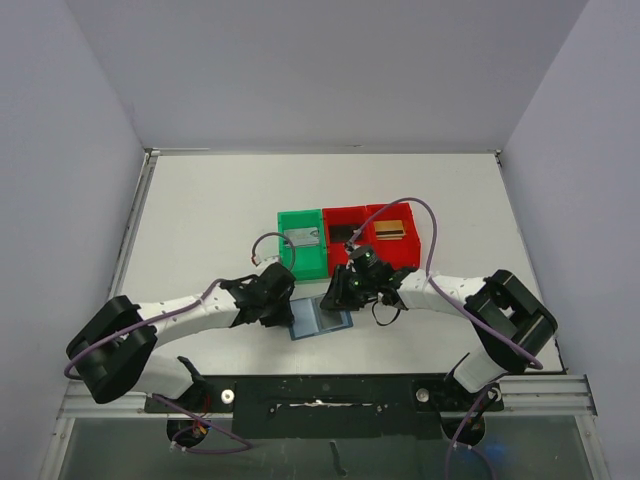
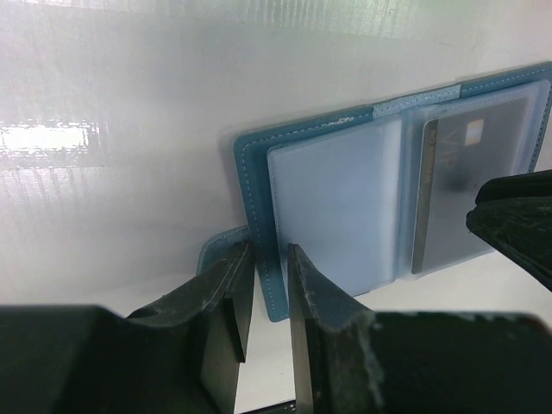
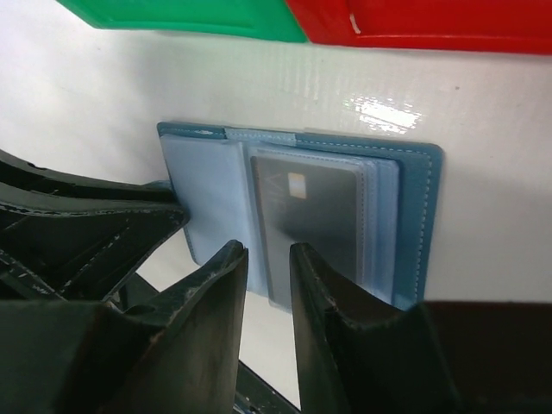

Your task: Take the credit cards out of the card holder

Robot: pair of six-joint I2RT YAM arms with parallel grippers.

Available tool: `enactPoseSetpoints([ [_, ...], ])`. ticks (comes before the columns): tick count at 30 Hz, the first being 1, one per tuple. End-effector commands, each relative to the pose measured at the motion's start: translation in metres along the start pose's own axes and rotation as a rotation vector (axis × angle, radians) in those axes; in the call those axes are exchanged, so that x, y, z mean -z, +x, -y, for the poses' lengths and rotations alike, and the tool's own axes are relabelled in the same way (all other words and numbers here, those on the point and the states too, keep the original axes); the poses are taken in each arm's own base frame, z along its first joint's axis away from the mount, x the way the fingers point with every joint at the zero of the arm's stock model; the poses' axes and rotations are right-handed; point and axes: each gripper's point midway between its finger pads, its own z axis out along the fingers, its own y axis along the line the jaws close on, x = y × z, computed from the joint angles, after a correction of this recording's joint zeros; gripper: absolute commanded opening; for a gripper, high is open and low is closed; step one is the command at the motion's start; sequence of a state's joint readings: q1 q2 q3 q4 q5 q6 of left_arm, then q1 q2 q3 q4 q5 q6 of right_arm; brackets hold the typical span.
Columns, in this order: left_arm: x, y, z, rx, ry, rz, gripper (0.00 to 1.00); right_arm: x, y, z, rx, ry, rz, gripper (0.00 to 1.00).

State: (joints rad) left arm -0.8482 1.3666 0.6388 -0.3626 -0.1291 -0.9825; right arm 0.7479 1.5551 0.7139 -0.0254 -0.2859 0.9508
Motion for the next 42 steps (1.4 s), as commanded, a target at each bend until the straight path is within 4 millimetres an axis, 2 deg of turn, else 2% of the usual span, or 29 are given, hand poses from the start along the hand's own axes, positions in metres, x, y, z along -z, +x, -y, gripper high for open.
enactPoseSetpoints([
  [1,0.005,-0.017,0.022,-0.004,0.052,0.039,0.21,0.011,-0.019,-0.008,0.034,0.031,0.076,0.30],
  [4,0.005,-0.017,0.022,-0.009,0.058,0.043,0.21,0.016,-0.021,0.002,0.048,0.095,0.085,0.33],
  [10,0.004,-0.019,0.025,-0.011,0.063,0.045,0.21,0.018,-0.020,0.009,0.063,0.131,0.085,0.38],
  [23,0.003,-0.018,0.027,-0.020,0.073,0.040,0.20,0.006,-0.008,0.017,0.044,0.138,0.032,0.41],
  [33,0.003,-0.017,0.026,-0.019,0.069,0.034,0.19,0.005,-0.003,-0.020,0.005,-0.095,0.014,0.42],
  [38,0.004,-0.015,0.024,-0.019,0.069,0.036,0.19,0.010,-0.009,-0.024,-0.002,-0.117,0.042,0.42],
  [42,0.006,-0.015,0.023,-0.014,0.070,0.038,0.19,0.026,-0.019,-0.025,0.039,-0.079,0.099,0.45],
])
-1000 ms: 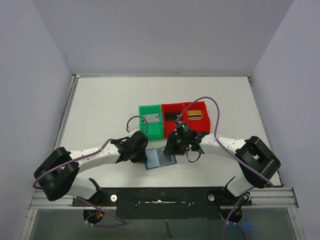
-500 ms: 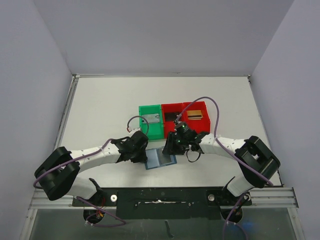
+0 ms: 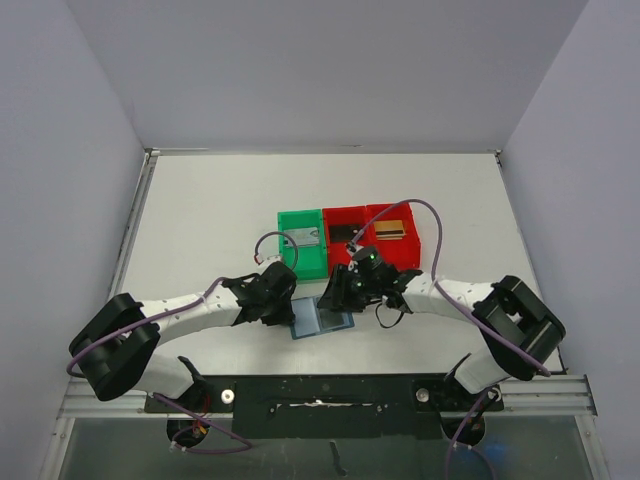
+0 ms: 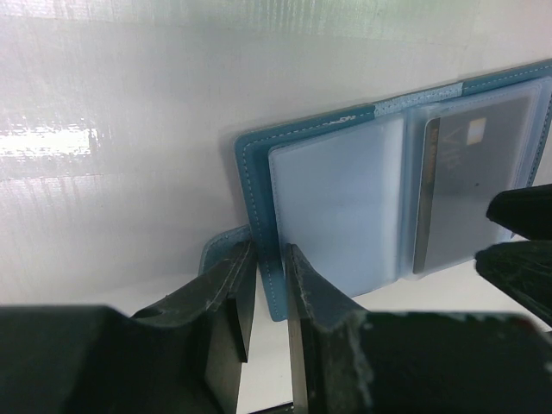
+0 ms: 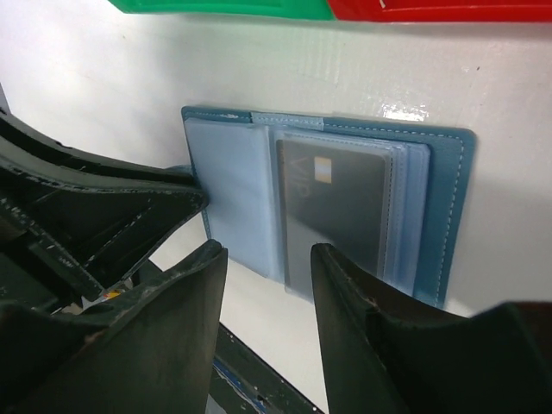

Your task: Take the credit cards out of the card holder

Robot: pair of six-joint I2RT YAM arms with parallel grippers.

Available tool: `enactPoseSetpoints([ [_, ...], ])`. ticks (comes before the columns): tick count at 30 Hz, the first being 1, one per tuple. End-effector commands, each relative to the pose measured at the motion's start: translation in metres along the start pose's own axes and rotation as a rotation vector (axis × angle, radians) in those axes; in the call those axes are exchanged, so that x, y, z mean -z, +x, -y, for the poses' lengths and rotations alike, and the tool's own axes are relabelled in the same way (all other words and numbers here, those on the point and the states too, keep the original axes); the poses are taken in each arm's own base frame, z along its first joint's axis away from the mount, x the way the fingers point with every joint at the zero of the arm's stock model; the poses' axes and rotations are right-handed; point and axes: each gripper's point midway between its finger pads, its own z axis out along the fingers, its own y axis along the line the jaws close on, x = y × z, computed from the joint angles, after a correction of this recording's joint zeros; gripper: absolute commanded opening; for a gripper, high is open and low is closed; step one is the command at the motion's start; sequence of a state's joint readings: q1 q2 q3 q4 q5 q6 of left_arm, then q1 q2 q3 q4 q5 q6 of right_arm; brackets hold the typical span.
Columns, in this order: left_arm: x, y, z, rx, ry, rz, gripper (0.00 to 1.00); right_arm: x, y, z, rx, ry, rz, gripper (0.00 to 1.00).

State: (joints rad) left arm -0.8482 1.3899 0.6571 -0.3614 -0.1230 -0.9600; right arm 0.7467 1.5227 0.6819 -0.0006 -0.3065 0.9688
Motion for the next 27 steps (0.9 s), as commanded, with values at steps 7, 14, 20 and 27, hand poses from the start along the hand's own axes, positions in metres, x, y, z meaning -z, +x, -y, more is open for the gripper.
enactPoseSetpoints([
  [7,0.007,-0.015,0.021,0.009,0.078,0.048,0.19,0.026,-0.024,0.008,0.070,0.126,0.109,0.49],
  [14,0.007,-0.014,0.023,0.007,0.082,0.039,0.19,0.011,-0.013,0.019,0.060,0.156,0.066,0.48],
  [20,0.005,-0.014,0.024,0.002,0.079,0.035,0.19,-0.002,-0.008,0.018,0.094,0.175,0.026,0.42],
  [27,0.003,-0.014,0.025,-0.005,0.072,0.028,0.18,0.003,-0.010,0.005,0.111,0.134,0.045,0.28],
])
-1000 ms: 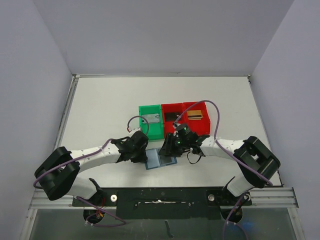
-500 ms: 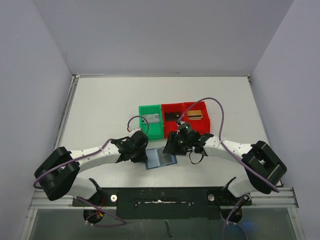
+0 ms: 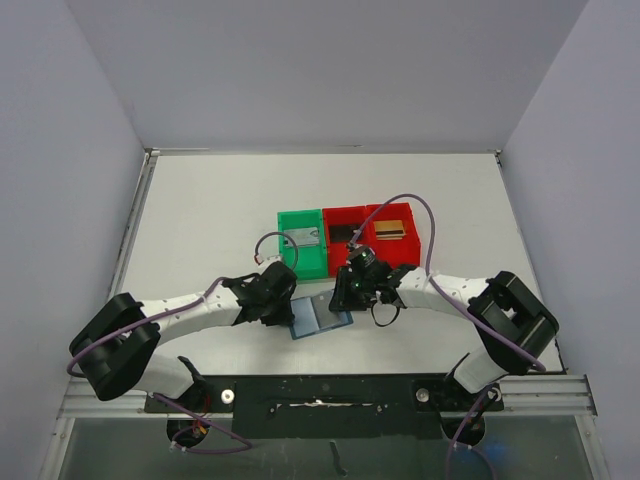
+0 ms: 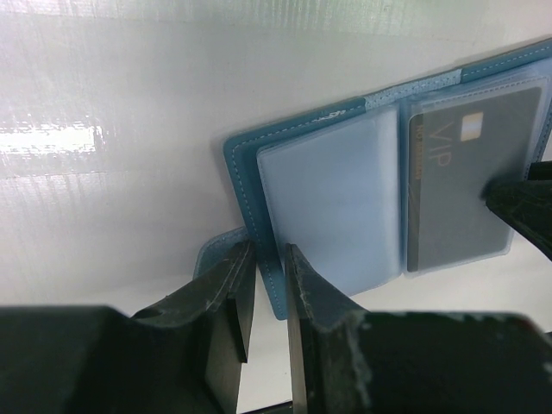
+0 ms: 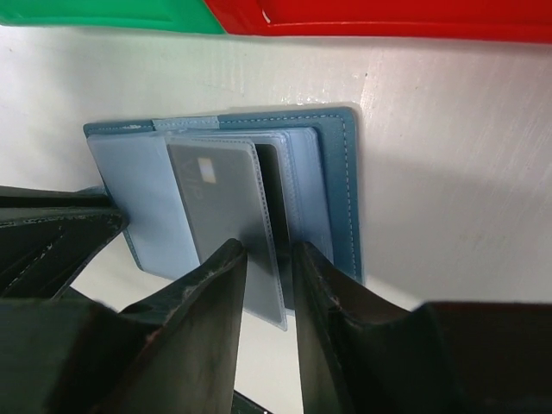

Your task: Take the credit cards out of the card holder

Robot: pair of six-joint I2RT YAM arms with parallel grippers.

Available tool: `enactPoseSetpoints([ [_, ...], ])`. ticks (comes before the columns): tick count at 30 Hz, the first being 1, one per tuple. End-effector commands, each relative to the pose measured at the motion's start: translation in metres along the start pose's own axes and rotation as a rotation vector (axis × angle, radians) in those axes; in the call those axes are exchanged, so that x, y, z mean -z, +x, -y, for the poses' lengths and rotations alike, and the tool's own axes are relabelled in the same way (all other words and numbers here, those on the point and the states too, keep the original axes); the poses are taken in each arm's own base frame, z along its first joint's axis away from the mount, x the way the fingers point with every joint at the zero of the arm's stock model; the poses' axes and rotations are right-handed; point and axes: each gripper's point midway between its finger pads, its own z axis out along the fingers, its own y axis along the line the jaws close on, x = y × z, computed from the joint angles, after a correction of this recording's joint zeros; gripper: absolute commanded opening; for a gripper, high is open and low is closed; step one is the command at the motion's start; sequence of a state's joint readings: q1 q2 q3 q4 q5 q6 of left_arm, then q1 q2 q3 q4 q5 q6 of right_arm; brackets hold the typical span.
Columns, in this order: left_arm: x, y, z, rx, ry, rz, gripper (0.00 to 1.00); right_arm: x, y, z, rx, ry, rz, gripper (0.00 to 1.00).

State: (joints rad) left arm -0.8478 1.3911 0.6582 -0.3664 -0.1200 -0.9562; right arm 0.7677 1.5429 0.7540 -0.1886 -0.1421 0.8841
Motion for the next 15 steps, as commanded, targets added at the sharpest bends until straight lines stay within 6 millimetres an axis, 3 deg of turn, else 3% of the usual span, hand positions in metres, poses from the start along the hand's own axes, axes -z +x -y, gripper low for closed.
enactPoseSetpoints([
  [1,0.003,-0.016,0.026,0.000,0.072,0.035,0.18,0.008,-0.009,-0.023,0.039,-0.057,0.041,0.28],
  [5,0.003,-0.015,0.025,0.000,0.071,0.032,0.18,0.015,-0.012,-0.016,0.050,-0.002,0.054,0.28],
  [15,0.003,-0.014,0.024,0.000,0.069,0.033,0.18,0.023,-0.008,-0.034,0.110,-0.031,0.029,0.32],
])
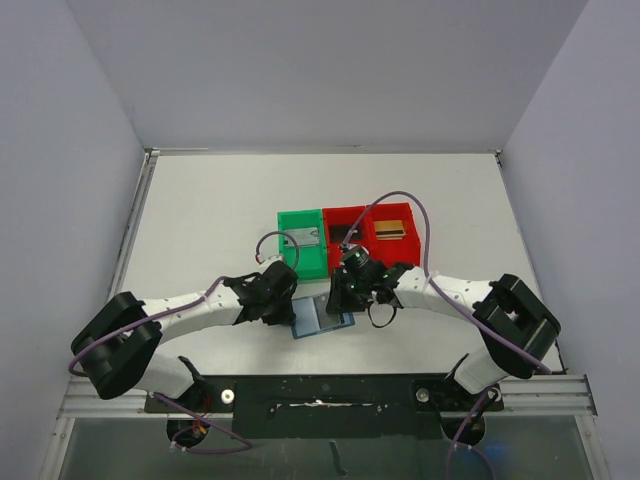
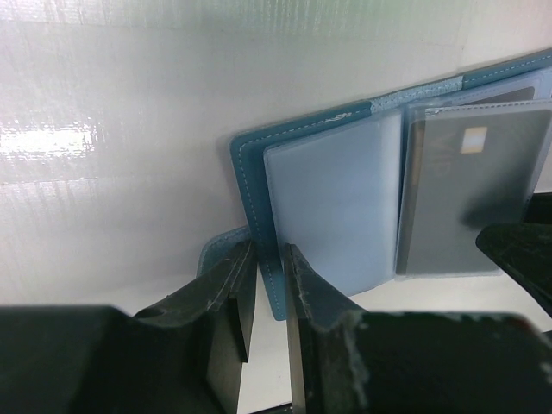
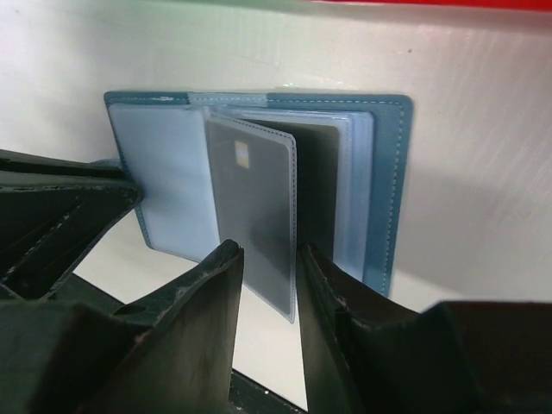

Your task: Take the credit cards out of the card holder

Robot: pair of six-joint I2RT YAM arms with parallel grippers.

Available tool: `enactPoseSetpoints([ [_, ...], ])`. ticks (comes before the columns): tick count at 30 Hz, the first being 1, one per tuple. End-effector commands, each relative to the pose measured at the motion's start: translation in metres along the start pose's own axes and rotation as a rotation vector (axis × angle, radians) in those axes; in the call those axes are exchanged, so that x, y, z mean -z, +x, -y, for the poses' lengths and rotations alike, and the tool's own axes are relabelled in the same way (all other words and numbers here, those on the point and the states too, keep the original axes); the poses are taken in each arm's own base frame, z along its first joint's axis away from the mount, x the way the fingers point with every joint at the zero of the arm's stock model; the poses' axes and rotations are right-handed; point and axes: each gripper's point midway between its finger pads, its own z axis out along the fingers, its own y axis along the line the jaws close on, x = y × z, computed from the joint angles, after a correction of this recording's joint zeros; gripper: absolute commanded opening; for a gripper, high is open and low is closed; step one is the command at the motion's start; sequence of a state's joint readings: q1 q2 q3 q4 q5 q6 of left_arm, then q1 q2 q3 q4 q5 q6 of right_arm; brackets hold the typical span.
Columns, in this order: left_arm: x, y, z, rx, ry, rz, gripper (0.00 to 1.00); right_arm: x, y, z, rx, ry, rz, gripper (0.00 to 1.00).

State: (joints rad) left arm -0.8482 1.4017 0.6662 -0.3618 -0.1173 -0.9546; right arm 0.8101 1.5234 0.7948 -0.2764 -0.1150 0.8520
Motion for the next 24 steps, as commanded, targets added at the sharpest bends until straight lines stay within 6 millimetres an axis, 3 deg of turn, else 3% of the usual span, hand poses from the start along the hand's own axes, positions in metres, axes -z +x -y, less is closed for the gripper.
enactPoseSetpoints([
  [1,0.005,-0.014,0.022,0.003,0.068,0.034,0.18,0.015,-0.017,-0.027,0.049,-0.053,0.053,0.33],
  [13,0.014,-0.020,0.022,0.009,0.073,0.075,0.21,0.020,-0.020,-0.066,0.071,-0.219,0.049,0.37],
  [19,0.029,-0.032,0.010,0.045,0.016,0.142,0.26,0.022,-0.025,-0.089,0.077,-0.326,0.050,0.47],
  [24,0.046,-0.043,0.000,0.123,-0.007,0.214,0.31,0.023,-0.026,-0.103,0.085,-0.393,0.035,0.49],
])
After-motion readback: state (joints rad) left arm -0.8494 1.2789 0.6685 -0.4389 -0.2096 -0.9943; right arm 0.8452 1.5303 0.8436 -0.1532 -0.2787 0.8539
